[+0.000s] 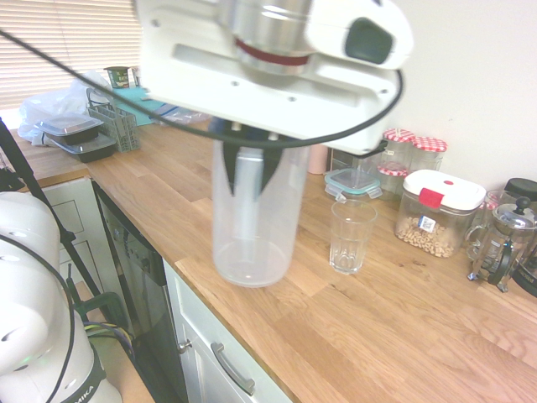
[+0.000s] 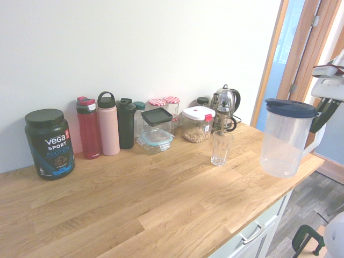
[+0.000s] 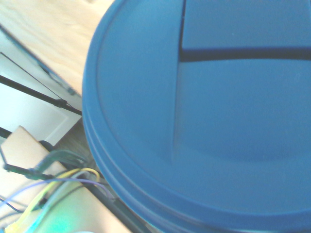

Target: Pour me some water

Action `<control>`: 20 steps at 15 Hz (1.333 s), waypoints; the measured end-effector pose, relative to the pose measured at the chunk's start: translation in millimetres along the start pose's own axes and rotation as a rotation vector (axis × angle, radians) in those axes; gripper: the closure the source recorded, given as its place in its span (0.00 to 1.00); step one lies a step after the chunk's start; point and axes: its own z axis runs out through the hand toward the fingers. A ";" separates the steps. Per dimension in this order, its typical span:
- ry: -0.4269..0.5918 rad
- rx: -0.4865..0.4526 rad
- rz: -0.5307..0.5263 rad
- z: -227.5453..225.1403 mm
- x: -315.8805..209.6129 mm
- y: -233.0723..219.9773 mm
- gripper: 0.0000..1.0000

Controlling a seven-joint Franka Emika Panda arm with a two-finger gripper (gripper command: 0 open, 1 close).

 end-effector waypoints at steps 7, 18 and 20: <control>0.140 0.037 0.392 78.6 24.9 -162.7 1.00; 0.329 -0.074 0.788 221.4 98.8 -382.5 1.00; 0.323 -0.083 0.813 242.9 111.5 -385.7 1.00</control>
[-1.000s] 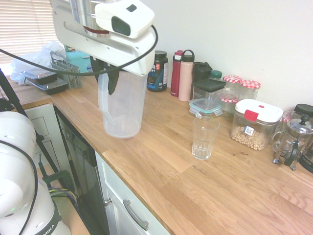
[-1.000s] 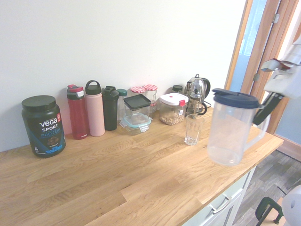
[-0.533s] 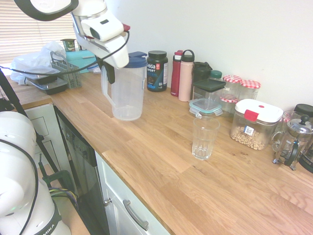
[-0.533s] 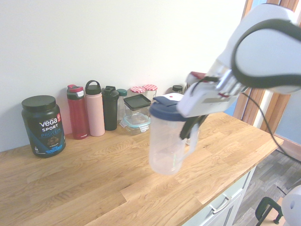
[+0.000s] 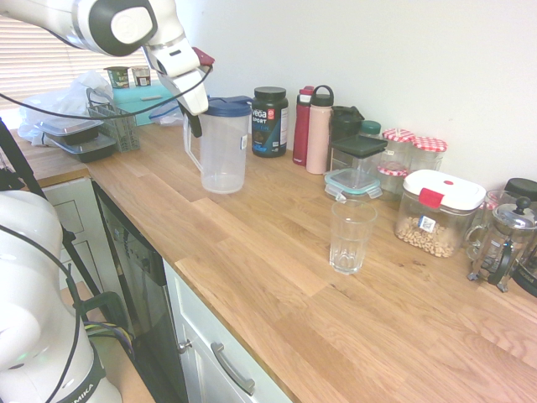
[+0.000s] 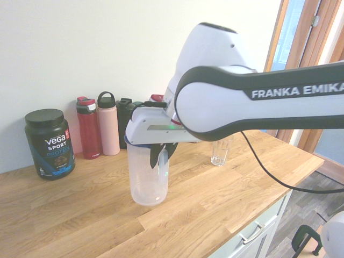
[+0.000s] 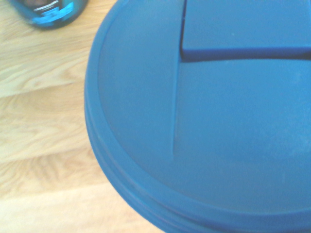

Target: Pour me some water

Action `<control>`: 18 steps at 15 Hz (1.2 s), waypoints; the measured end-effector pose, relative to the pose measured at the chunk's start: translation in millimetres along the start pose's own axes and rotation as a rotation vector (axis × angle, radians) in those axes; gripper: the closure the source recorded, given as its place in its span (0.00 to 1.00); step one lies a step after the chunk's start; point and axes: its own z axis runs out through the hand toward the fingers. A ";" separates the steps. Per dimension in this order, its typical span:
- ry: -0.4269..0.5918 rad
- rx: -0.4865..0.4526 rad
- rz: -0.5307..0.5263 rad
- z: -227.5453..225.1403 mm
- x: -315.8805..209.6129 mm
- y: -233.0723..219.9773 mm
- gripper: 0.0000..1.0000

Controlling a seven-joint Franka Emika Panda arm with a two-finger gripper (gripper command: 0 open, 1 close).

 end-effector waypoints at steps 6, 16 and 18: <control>0.078 0.029 -0.005 36.0 -34.6 4.1 1.00; 0.030 0.040 0.053 66.0 -10.6 6.9 0.00; 0.013 0.017 0.056 79.0 -7.6 12.3 0.00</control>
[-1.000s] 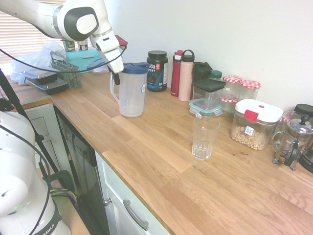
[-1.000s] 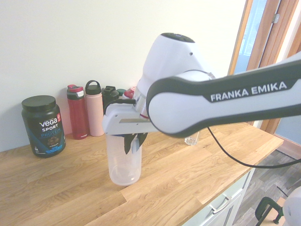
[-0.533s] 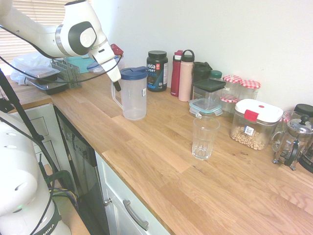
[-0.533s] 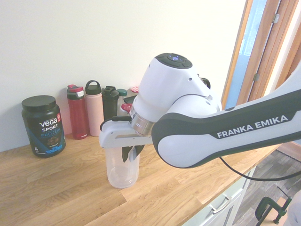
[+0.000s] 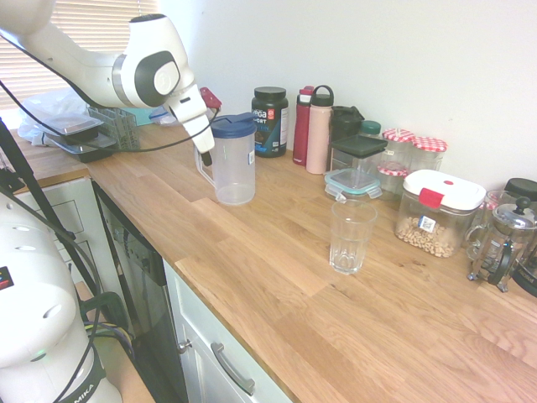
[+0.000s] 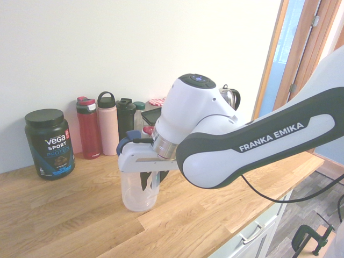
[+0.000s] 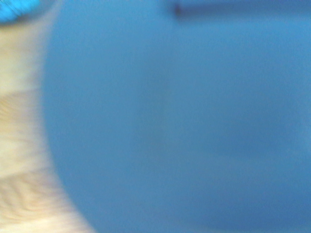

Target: Pour me some water

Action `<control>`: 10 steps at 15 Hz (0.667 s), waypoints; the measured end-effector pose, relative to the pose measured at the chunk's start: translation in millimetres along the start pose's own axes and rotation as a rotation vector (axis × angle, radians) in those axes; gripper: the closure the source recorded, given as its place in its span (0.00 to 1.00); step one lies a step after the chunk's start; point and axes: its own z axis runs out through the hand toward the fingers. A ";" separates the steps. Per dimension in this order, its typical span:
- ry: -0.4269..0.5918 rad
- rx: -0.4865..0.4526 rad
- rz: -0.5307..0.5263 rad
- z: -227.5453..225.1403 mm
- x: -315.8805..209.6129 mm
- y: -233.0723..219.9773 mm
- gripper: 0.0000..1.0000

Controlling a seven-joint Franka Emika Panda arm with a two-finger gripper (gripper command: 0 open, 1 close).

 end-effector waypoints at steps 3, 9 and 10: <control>-0.014 -0.011 -0.012 -3.1 -5.5 8.0 0.00; 0.023 -0.025 -0.048 -49.3 -13.3 25.8 0.00; 0.023 -0.049 -0.065 -63.0 -15.8 32.0 0.00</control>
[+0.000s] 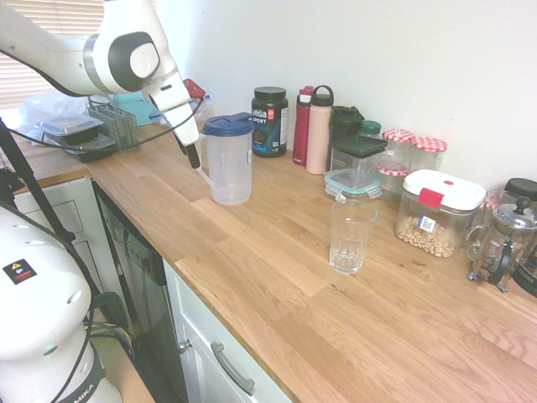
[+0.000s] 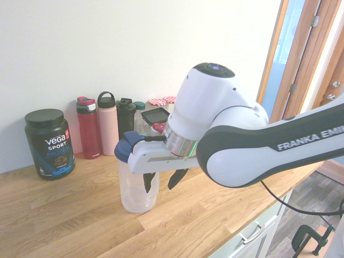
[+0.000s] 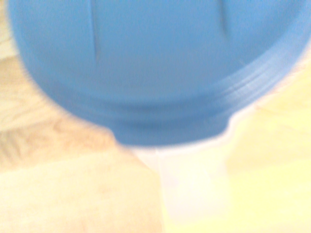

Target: Pour me some water

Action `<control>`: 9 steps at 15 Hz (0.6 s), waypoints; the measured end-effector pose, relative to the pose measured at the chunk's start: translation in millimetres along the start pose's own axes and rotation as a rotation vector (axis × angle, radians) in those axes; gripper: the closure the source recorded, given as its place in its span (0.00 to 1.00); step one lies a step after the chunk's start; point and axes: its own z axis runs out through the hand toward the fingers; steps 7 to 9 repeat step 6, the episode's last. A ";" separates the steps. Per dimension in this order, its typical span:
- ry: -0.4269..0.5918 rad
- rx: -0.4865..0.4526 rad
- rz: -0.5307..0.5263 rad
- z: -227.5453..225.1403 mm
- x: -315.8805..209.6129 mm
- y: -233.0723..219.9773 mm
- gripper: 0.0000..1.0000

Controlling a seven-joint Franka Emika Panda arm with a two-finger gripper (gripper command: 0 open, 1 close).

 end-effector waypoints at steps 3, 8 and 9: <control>-0.065 -0.129 -0.090 -43.6 -0.4 36.4 0.00; -0.096 -0.218 -0.101 -75.1 35.4 87.3 0.00; -0.096 -0.218 -0.101 -75.1 35.4 87.3 0.00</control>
